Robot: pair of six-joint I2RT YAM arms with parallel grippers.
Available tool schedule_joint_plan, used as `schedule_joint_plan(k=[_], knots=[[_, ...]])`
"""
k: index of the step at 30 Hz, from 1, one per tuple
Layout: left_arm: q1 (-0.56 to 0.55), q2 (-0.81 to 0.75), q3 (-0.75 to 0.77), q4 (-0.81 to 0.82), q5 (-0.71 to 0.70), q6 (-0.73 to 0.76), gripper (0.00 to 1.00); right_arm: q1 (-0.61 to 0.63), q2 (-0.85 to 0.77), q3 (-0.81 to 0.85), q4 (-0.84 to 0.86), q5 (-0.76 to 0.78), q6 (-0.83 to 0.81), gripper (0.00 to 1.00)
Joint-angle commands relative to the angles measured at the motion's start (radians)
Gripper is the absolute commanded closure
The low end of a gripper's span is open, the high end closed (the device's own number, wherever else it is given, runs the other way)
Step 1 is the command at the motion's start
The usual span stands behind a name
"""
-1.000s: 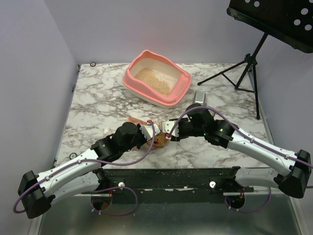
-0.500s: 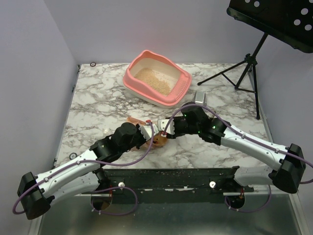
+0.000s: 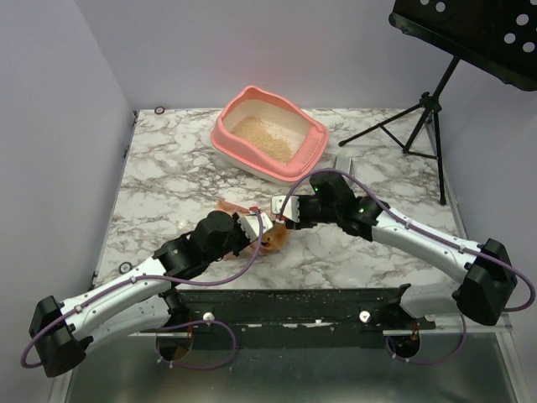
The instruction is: Fill the litter box with clean litter
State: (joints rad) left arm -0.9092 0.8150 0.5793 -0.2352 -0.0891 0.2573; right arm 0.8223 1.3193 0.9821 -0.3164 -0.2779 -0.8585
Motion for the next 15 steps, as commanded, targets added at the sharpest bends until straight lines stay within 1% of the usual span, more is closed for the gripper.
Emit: schedule_joint_plan(k=[1,4,5,6,7,8,9,12,15], knots=[[0.003,-0.037,0.005,0.036,-0.052,-0.006,1.0,-0.009,0.032,-0.037,-0.024,-0.033,0.03,0.54],[0.003,-0.034,0.005,0.036,-0.054,-0.006,1.0,-0.008,0.053,-0.033,-0.064,-0.059,0.056,0.57],[0.003,-0.036,0.005,0.037,-0.058,-0.007,1.0,-0.009,0.061,-0.03,-0.075,-0.066,0.064,0.59],[0.003,-0.036,0.005,0.037,-0.06,-0.007,1.0,-0.008,0.067,-0.031,-0.082,-0.066,0.07,0.64],[0.003,-0.037,0.004,0.039,-0.061,-0.007,1.0,-0.008,0.073,-0.028,-0.087,-0.067,0.081,0.74],[0.003,-0.037,0.004,0.037,-0.064,-0.007,1.0,-0.011,0.075,-0.028,-0.095,-0.064,0.084,0.93],[0.003,-0.037,0.004,0.04,-0.067,-0.006,1.0,-0.012,0.074,-0.031,-0.098,-0.051,0.087,0.99],[0.003,-0.04,0.002,0.042,-0.066,-0.006,1.0,-0.023,0.052,-0.031,-0.124,-0.006,0.113,0.99],[0.003,-0.05,0.001,0.046,-0.069,0.0,1.0,-0.044,0.003,-0.016,-0.228,0.01,0.133,1.0]])
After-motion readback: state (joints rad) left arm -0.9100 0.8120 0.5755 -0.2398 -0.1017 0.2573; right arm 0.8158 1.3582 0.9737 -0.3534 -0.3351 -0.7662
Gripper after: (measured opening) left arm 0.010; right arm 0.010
